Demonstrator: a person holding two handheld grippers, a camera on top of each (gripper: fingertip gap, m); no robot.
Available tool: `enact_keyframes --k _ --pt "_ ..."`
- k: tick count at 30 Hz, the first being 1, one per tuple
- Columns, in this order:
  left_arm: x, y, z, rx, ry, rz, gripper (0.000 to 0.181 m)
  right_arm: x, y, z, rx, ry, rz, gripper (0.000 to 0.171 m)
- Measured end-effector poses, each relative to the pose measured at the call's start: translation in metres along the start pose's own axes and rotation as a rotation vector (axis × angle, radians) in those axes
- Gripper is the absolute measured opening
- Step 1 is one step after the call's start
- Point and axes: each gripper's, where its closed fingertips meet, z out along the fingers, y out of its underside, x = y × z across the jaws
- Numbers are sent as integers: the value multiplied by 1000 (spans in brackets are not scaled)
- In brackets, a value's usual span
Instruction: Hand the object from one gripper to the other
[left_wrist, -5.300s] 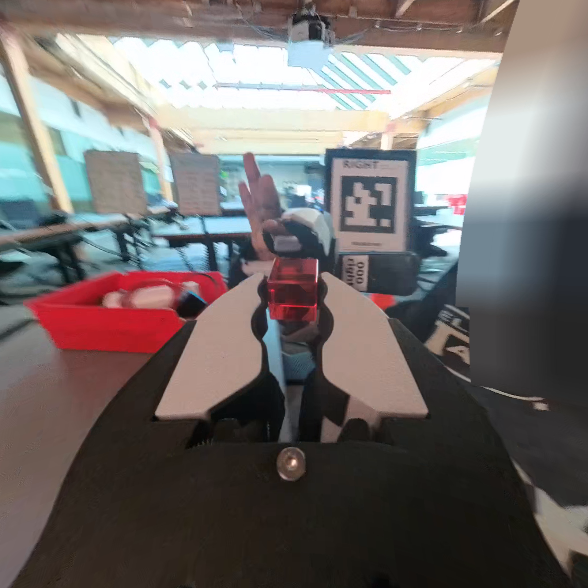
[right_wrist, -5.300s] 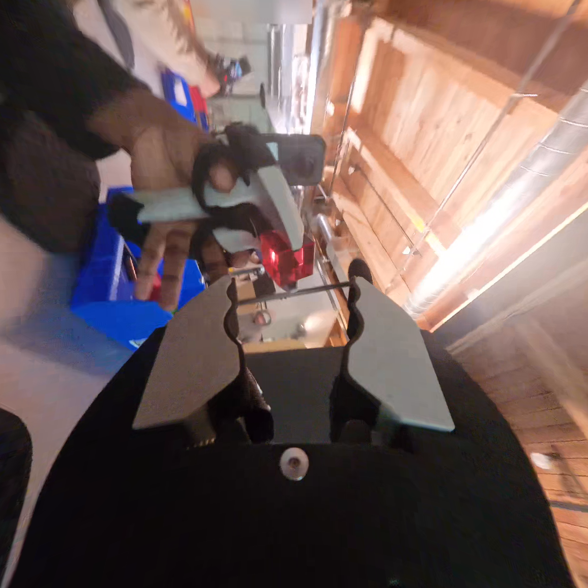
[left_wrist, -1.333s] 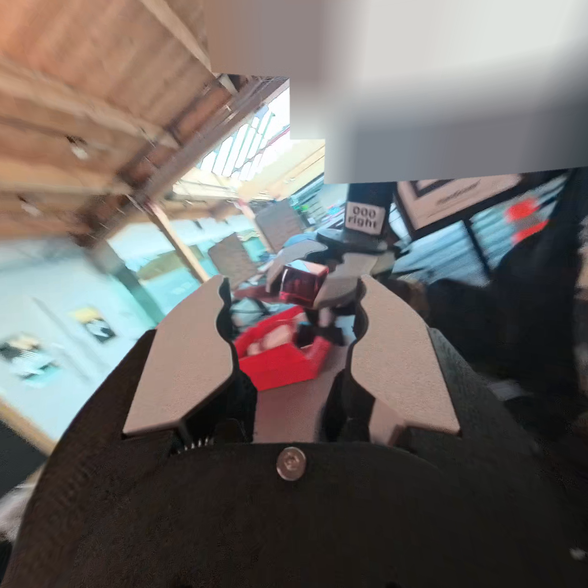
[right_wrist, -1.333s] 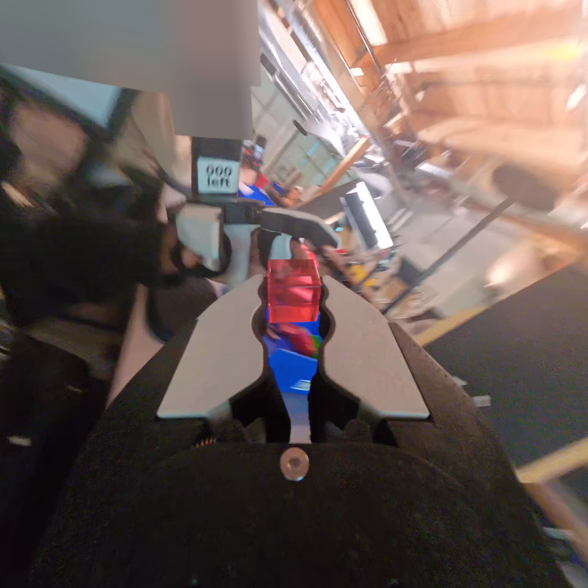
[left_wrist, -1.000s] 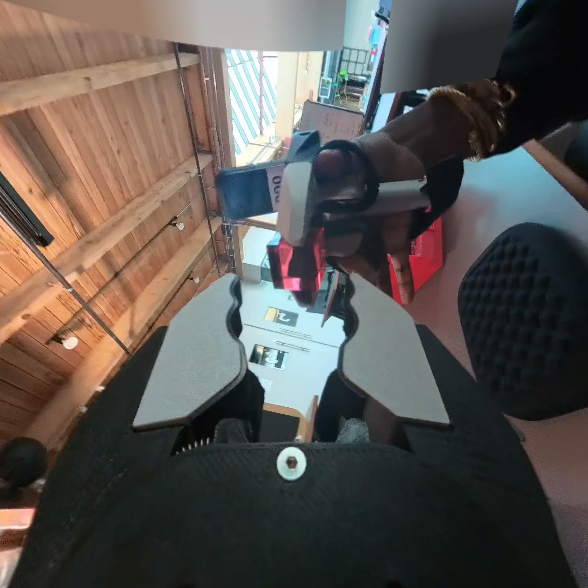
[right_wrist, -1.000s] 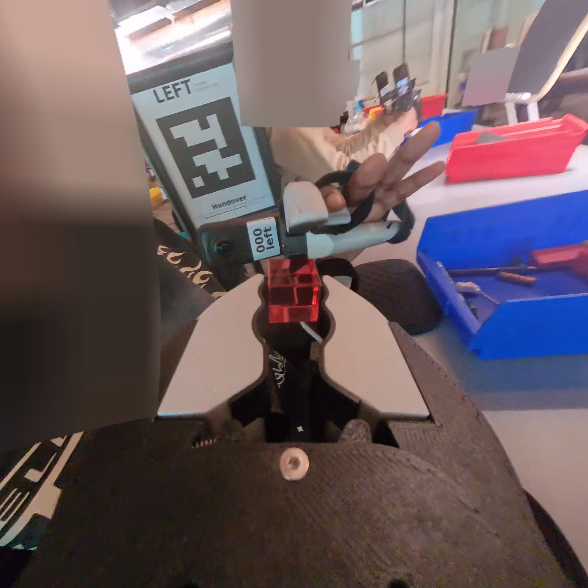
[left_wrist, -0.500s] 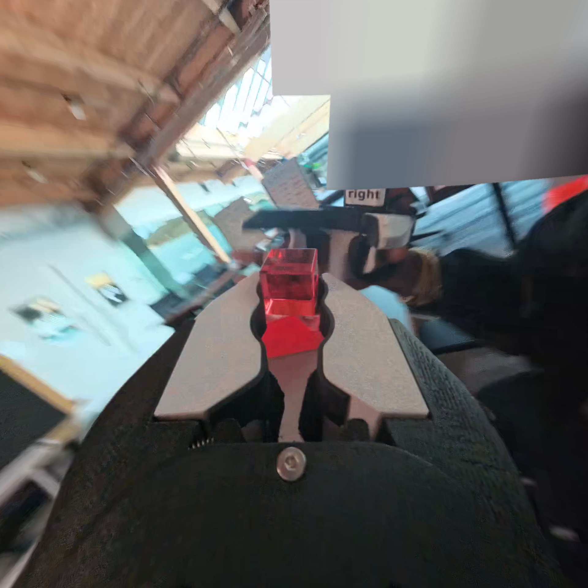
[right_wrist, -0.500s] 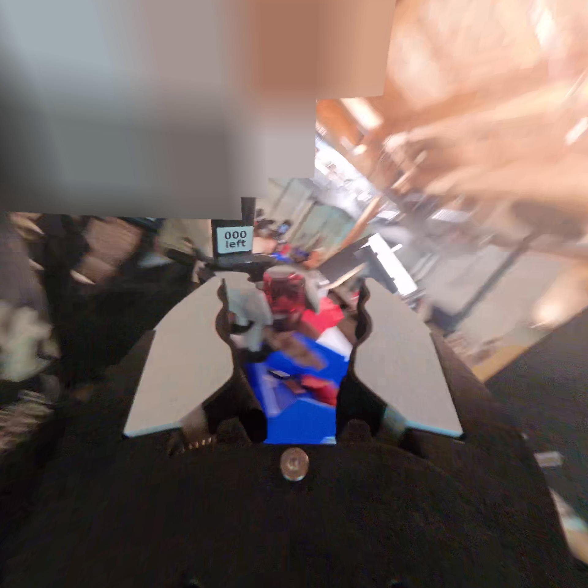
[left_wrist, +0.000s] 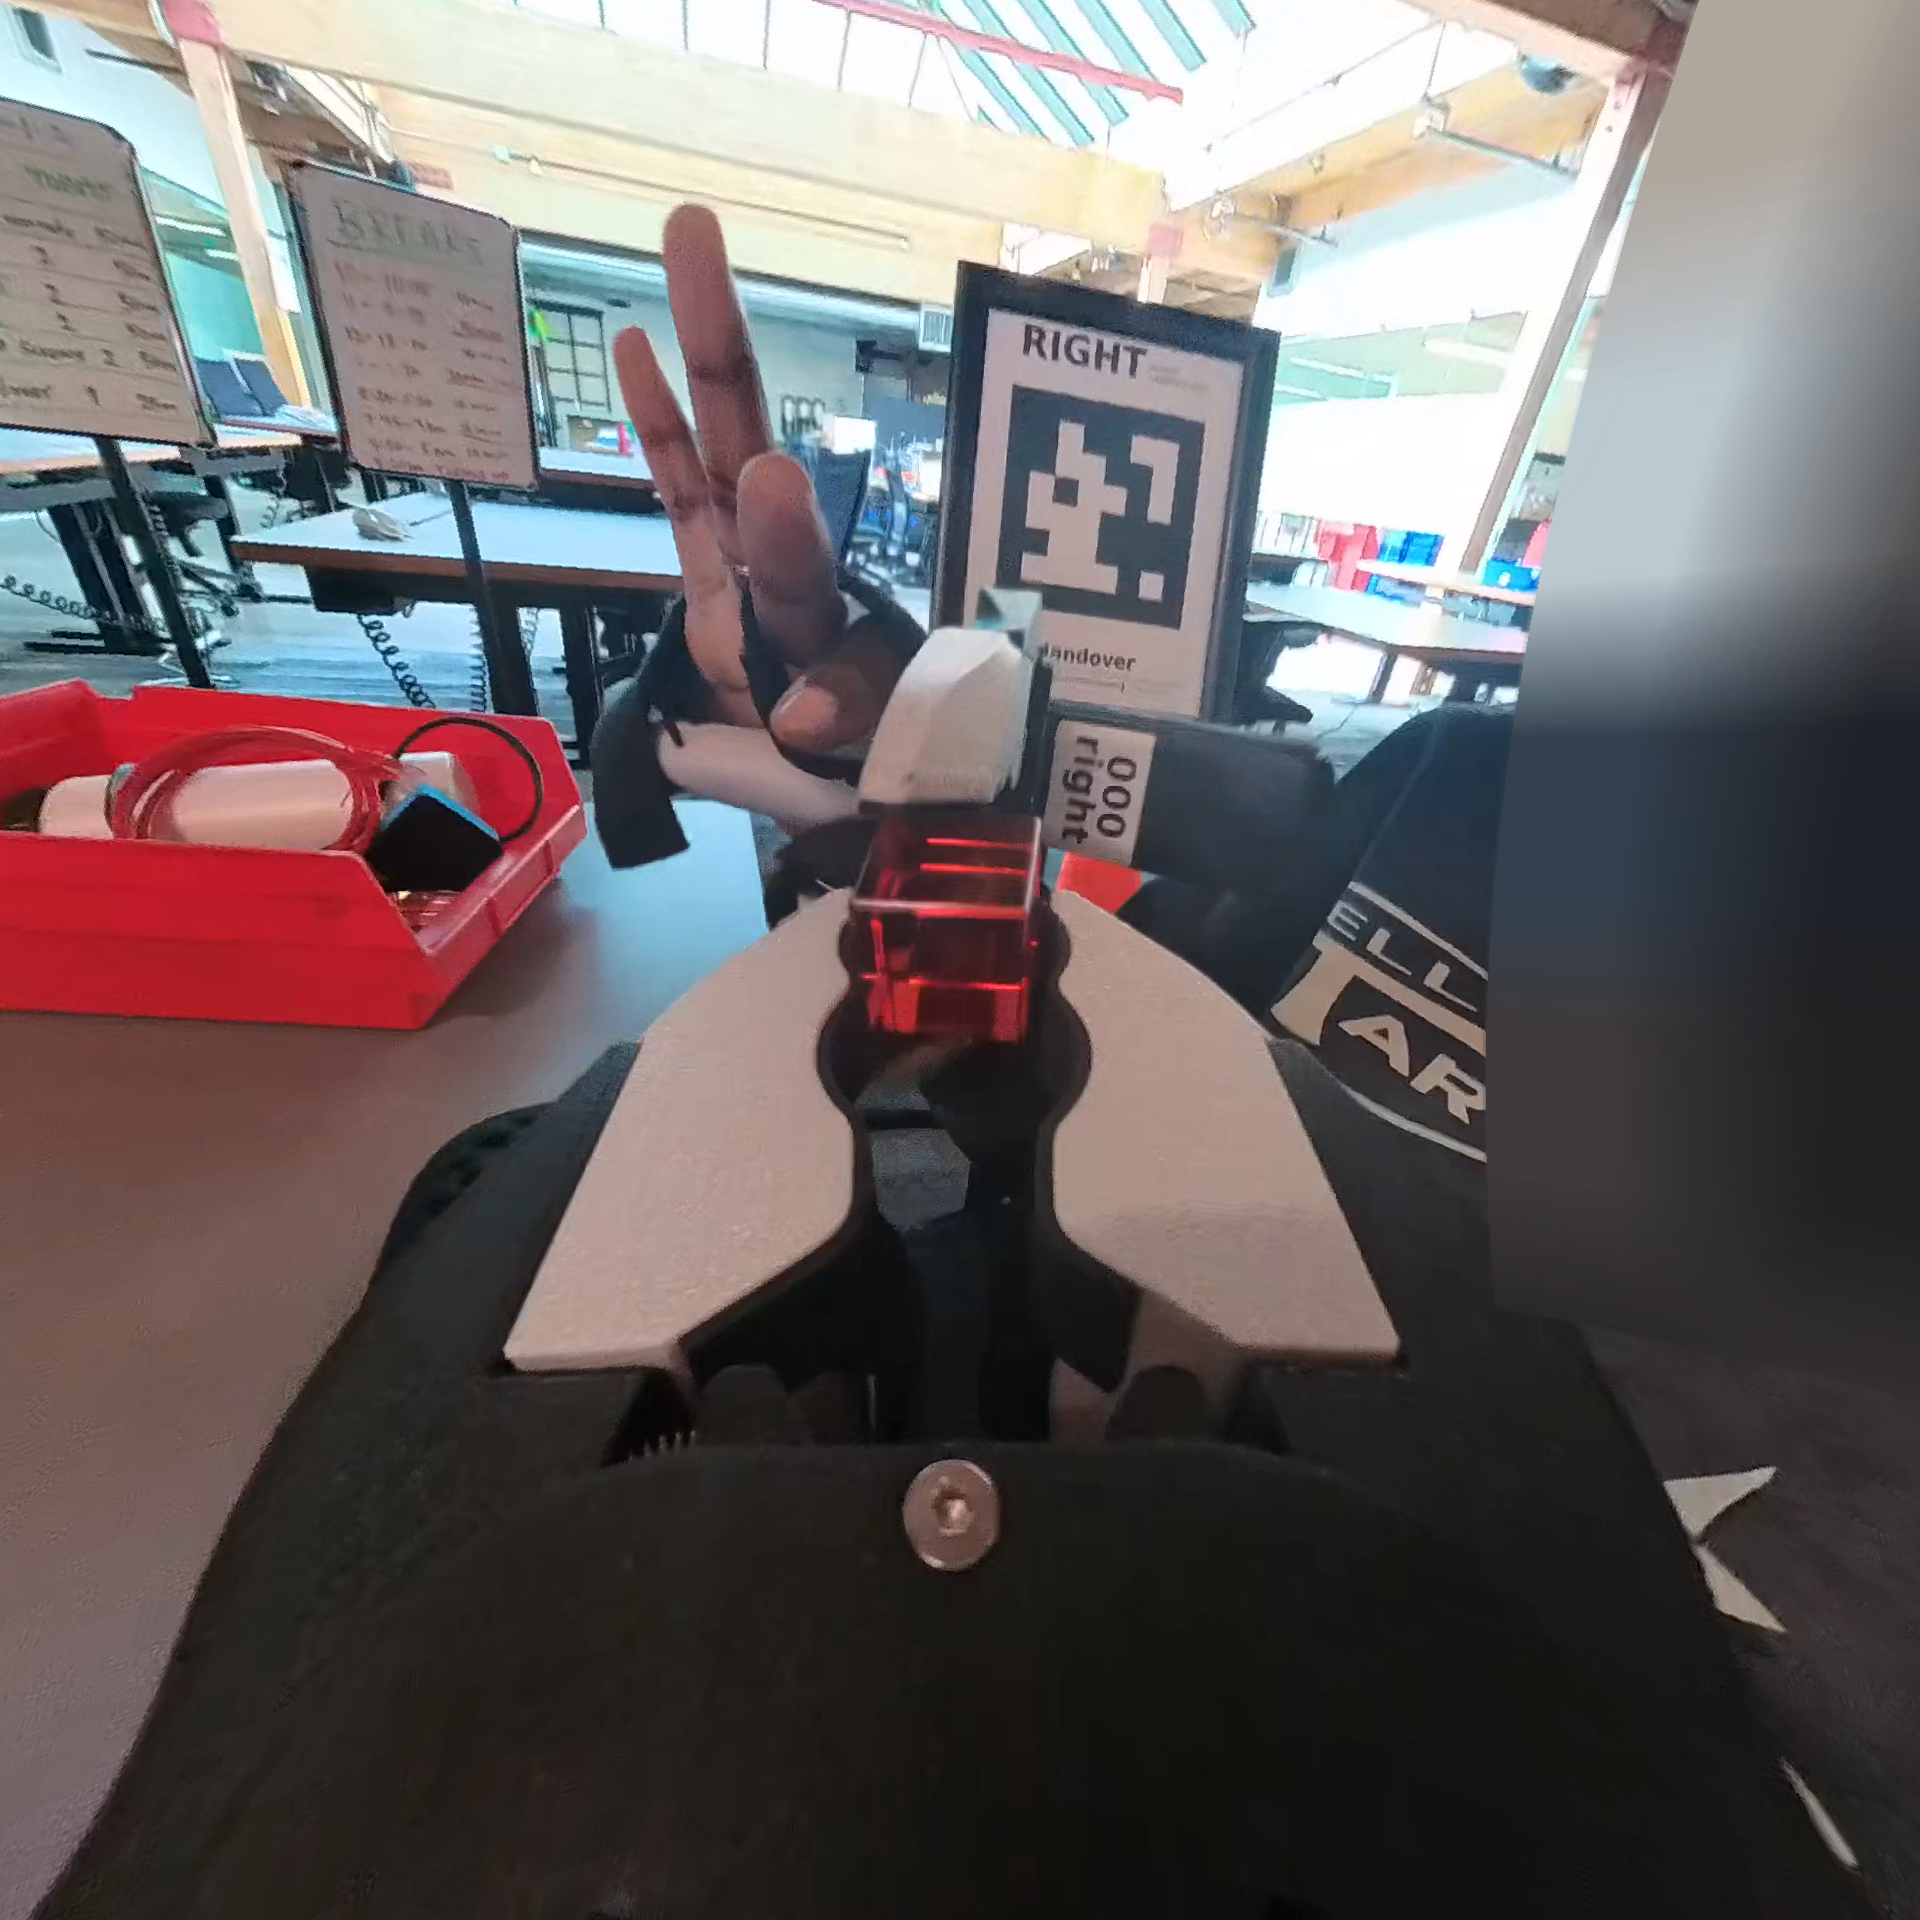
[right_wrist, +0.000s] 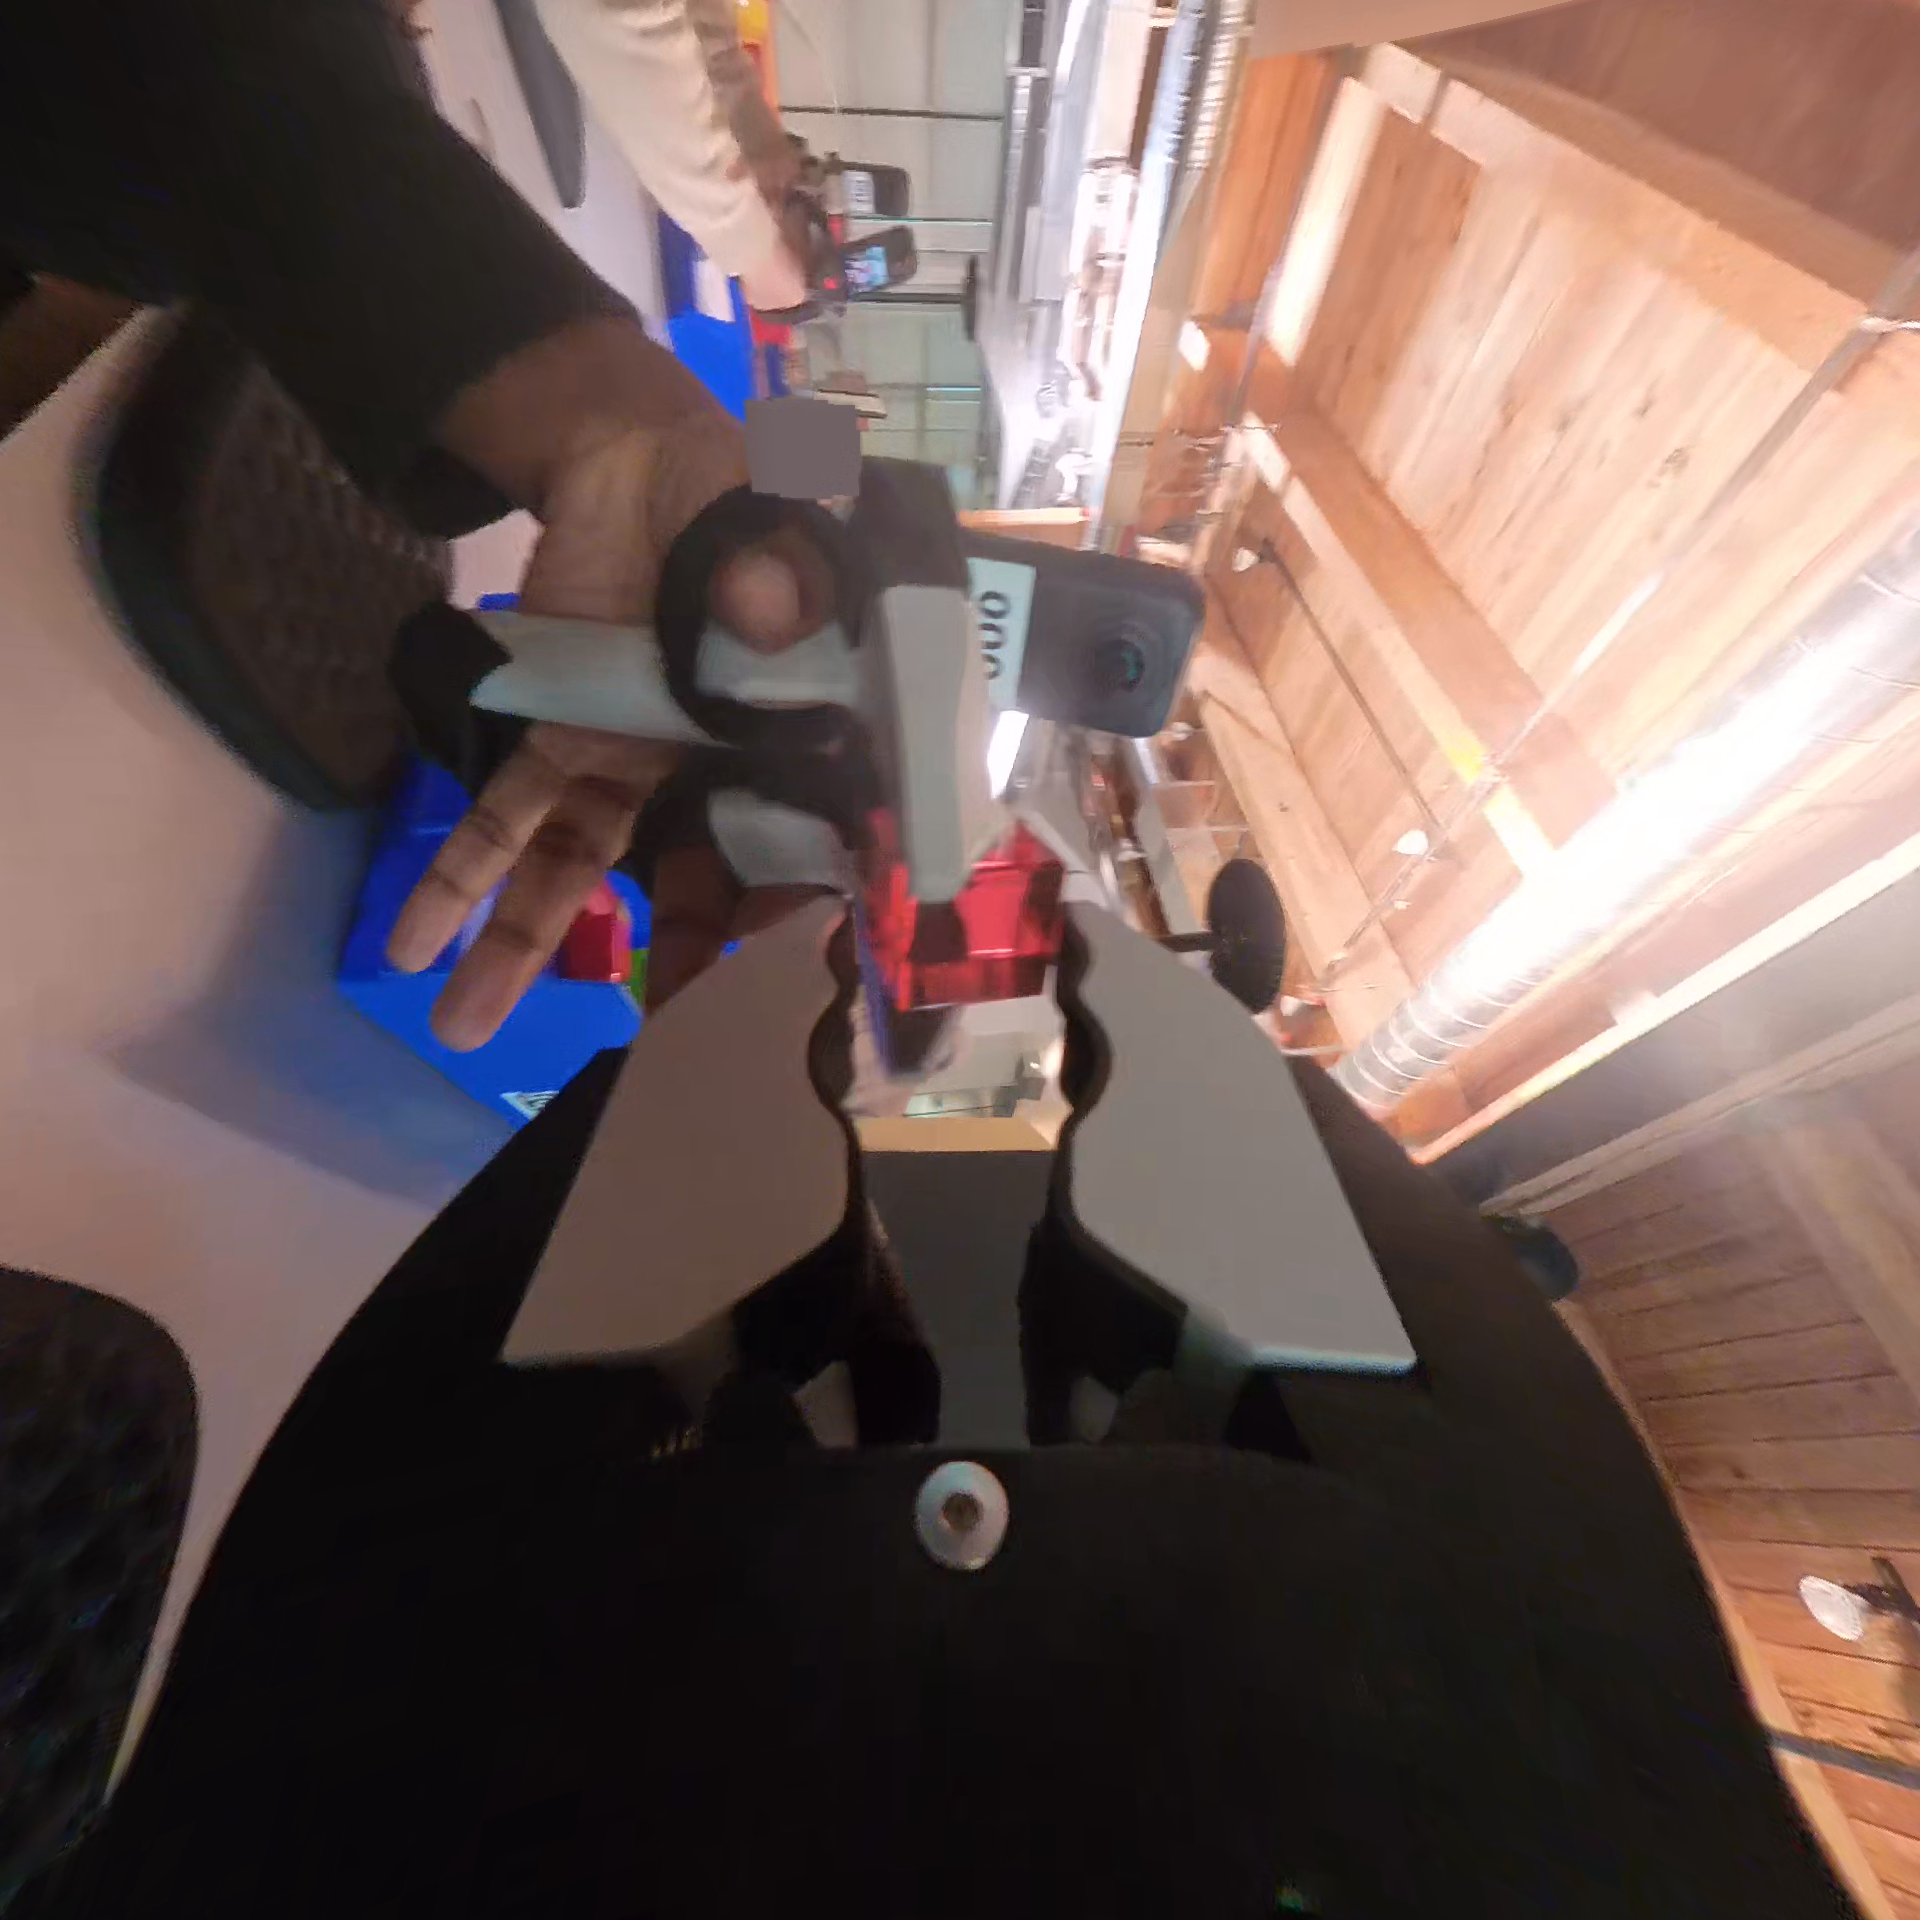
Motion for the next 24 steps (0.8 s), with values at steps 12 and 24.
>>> enact_keyframes --k 12,24 --pt "-13 -38 -23 53 -453 965 80 23 5 -7 109 -149 941 33" --pt "-21 -23 -10 -296 -672 1655 46 -6 -10 -8 130 -621 1726 34"
